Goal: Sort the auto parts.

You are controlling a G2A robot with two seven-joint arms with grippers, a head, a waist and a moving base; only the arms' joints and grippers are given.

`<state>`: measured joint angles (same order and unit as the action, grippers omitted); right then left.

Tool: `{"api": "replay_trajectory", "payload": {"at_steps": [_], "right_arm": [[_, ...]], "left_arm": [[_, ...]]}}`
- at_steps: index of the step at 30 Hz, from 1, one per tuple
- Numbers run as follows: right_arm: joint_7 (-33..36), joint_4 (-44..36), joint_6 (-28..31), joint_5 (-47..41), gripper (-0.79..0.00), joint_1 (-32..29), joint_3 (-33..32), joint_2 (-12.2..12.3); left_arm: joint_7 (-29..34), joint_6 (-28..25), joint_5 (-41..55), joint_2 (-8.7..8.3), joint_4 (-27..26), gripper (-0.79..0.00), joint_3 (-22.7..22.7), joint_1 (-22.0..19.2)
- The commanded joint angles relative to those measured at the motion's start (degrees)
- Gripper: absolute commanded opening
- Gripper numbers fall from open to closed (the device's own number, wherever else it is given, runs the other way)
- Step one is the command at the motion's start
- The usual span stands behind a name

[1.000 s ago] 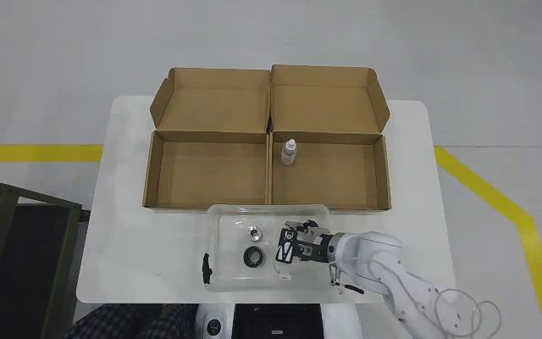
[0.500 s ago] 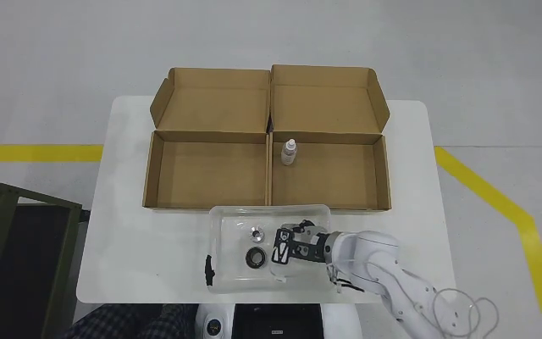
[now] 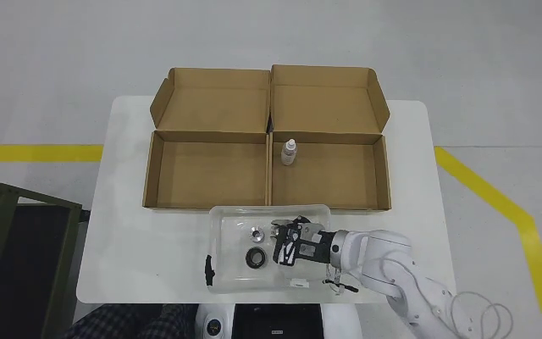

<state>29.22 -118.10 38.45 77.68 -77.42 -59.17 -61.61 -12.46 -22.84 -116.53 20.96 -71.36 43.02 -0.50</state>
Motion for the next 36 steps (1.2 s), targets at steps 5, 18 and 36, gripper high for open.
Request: {"api": "replay_trajectory", "payload": {"at_steps": [5,18,36], "right_arm": [[-8.69,0.13,1.01,-4.29,-0.785,-0.71,-2.27,0.17],[-18.69,1.36,1.31,-8.98,-0.785,2.2,-2.34,-0.35],[-24.23,-1.88,-1.42,-10.12,-0.785,3.22,-3.35,-0.79]], "left_arm": [[0.0,0.0,0.0,0.0,0.0,0.0,0.0,0.0],[0.0,0.0,0.0,0.0,0.0,0.0,0.0,0.0],[0.0,0.0,0.0,0.0,0.0,0.0,0.0,0.0]]}}
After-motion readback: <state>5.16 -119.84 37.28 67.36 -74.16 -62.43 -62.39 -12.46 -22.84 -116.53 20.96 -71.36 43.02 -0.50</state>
